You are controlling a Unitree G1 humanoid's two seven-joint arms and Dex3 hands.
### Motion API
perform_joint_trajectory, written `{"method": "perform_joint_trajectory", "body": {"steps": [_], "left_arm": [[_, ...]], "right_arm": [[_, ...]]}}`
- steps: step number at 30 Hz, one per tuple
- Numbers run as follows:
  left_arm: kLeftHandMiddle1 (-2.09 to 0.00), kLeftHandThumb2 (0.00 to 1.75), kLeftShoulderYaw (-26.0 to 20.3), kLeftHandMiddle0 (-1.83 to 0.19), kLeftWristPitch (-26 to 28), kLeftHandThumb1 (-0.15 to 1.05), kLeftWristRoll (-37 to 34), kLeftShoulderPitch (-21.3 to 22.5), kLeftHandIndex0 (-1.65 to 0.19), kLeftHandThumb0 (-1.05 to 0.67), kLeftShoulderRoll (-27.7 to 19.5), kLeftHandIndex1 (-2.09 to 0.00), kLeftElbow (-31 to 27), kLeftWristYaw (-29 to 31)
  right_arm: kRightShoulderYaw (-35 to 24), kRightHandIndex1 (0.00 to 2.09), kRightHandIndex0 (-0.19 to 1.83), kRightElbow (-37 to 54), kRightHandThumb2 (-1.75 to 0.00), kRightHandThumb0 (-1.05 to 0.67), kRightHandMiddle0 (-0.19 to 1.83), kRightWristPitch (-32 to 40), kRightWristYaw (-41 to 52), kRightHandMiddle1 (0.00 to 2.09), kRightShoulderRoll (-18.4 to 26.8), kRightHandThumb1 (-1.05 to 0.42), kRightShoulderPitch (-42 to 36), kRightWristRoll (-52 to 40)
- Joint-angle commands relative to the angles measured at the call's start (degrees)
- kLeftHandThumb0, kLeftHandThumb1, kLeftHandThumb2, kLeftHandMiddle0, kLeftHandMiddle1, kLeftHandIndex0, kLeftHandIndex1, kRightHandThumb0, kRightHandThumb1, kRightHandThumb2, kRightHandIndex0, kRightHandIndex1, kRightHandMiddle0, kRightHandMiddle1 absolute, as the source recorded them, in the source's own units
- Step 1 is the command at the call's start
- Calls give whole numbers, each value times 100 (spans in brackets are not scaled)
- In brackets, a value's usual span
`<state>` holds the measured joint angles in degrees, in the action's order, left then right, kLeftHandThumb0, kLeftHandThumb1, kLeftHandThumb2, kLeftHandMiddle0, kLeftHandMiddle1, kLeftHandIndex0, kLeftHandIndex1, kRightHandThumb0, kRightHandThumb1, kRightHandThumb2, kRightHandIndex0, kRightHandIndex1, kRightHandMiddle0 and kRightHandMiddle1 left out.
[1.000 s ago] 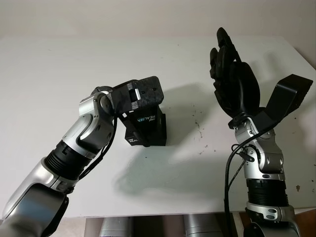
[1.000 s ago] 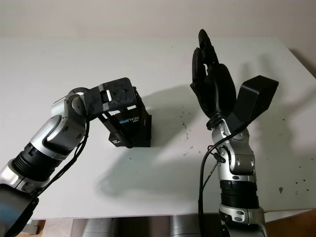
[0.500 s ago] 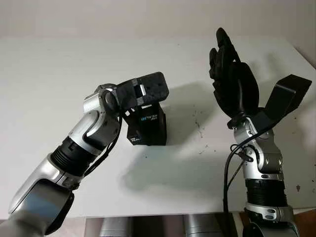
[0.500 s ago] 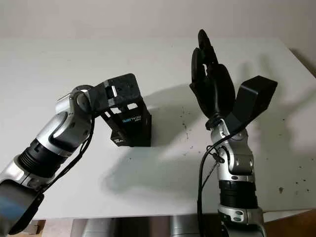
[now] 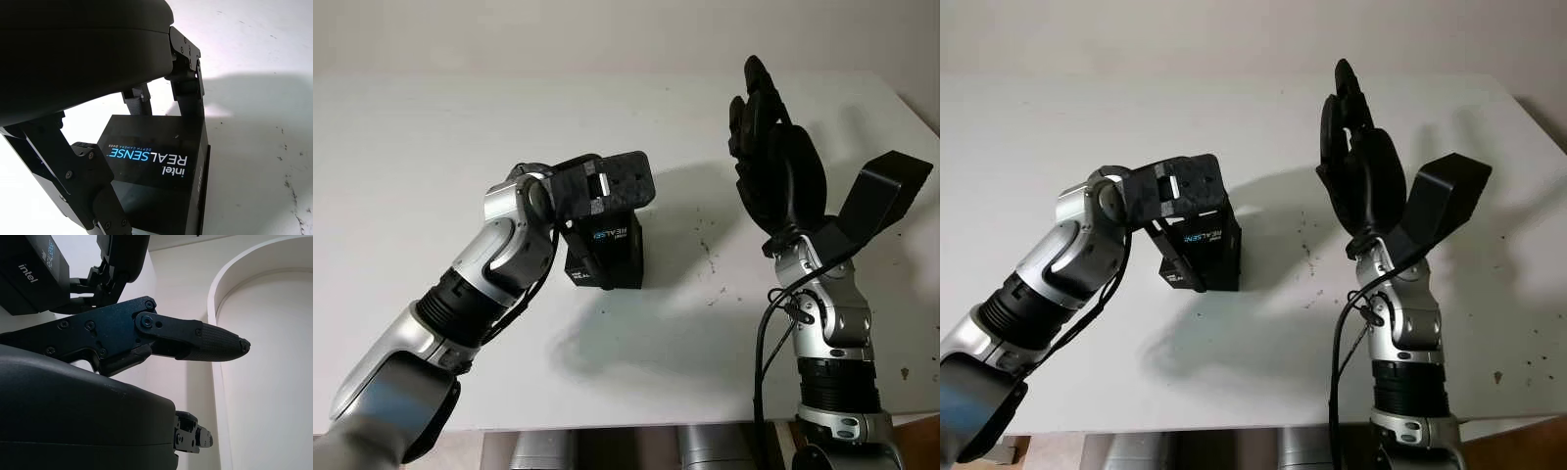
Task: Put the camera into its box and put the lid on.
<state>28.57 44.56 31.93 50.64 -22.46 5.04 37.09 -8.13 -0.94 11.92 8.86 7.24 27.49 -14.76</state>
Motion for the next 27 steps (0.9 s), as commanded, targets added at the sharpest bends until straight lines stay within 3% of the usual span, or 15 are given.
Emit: {"method": "perform_joint_trajectory", "body": {"steps": [1, 8, 15, 21, 27], "left_arm": [[-146, 5, 24, -41, 127, 95, 91, 216, -33, -18, 22, -136, -56, 56], [-146, 6, 112, -40, 226, 97, 219, 413, -32, -16, 12, -132, -41, 290], [-145, 5, 295, -14, 305, 93, 423, 664, -30, -22, 40, -130, 159, 499], [-140, 5, 273, -12, -56, 91, 417, 700, -39, -26, 57, -126, 275, 454], [-138, 6, 289, -13, -38, 91, 415, 686, -40, -23, 112, -129, 299, 537]], "right_arm": [[-14, 5, -19, 16, -59, -76, -13, -95, 14, 5, -34, -105, -24, -21], [-37, 5, -18, -54, -58, -76, -12, -108, 16, 5, -74, -105, 17, -59], [-42, 5, -19, -26, -58, -76, -13, -60, 33, 5, -93, -105, 1, -114], [-33, 5, -19, -65, -58, -76, -14, -122, 26, 5, -136, -105, -3, -104], [-19, 5, -19, 17, -57, -77, -13, -28, -34, 6, -173, -105, -33, -113]]}}
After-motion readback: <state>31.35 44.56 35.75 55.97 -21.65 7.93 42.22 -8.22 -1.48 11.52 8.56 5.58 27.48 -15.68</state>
